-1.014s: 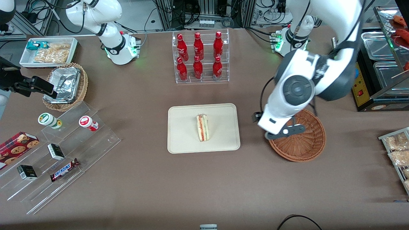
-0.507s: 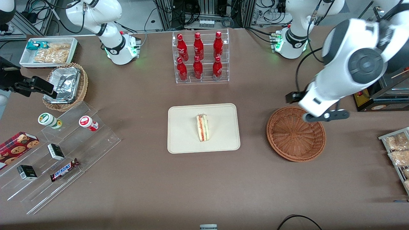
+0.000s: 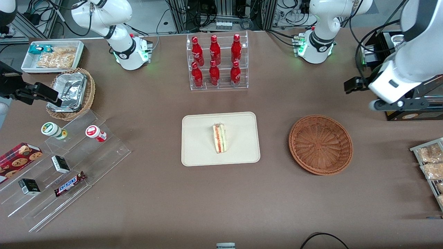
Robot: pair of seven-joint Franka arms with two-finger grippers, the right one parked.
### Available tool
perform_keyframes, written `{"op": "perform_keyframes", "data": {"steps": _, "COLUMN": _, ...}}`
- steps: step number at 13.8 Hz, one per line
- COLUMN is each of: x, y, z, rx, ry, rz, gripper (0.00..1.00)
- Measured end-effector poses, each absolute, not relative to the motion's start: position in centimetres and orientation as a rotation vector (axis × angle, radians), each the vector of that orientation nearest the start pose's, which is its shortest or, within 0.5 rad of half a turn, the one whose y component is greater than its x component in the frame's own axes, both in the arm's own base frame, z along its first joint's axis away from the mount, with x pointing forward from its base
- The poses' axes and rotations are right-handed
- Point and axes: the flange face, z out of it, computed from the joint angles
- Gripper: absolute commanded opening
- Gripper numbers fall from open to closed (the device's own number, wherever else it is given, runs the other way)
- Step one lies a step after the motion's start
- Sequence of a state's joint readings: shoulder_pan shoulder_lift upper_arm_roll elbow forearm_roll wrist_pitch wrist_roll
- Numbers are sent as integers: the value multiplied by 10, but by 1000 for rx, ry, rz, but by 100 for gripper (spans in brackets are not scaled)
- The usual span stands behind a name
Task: Place sandwich from basket to tray
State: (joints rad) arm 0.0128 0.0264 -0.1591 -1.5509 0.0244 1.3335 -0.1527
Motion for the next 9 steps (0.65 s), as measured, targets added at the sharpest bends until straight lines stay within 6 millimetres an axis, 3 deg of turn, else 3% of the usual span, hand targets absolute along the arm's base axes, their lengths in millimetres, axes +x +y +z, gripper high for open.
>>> {"op": "perform_keyframes", "data": {"steps": 5, "x": 522, "y": -36, "z": 625, "rx": -3084, "ry": -69, "rz": 284, "gripper": 100}}
{"op": "perform_keyframes", "data": {"steps": 9, "x": 531, "y": -24, "z": 604, "rx": -3097, "ry": -63, "rz": 220, "gripper": 100}}
